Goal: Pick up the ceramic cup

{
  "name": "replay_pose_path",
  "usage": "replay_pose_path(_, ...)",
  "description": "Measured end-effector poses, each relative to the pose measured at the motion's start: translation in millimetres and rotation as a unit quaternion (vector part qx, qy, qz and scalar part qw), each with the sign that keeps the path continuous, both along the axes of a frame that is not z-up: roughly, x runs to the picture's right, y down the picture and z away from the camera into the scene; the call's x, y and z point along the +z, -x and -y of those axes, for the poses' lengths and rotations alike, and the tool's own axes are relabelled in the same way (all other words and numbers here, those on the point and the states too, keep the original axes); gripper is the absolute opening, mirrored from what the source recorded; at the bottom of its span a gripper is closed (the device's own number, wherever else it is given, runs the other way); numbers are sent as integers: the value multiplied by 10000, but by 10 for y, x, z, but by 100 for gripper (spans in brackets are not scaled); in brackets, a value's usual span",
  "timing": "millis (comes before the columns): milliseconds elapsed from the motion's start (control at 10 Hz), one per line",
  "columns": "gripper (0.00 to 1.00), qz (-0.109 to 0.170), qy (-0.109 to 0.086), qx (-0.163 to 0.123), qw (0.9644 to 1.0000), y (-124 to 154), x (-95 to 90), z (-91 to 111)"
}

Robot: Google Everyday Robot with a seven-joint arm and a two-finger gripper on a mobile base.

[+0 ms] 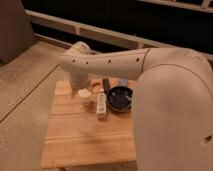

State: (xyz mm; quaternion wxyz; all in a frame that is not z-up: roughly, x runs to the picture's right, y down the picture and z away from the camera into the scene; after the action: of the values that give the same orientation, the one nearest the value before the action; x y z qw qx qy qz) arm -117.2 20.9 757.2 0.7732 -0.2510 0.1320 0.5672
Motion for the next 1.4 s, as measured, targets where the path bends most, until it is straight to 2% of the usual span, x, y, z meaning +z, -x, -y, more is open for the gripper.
replay_pose_path(400, 65, 454, 292, -385, 9978, 15, 390, 150)
replay_pose_path(500, 65, 607, 401, -447, 9964, 95, 497, 180)
replay_pose_path(700, 65, 901, 714, -515, 9920, 339, 710, 114)
replay_pose_path(1000, 65, 1082, 1179, -252, 9868, 475, 964, -36)
replay_pose_path(1300, 65, 814, 1504, 142, 9852, 162, 1155, -136)
replay_pose_path(1400, 59, 760, 1636, 284, 9832, 47, 1210, -197)
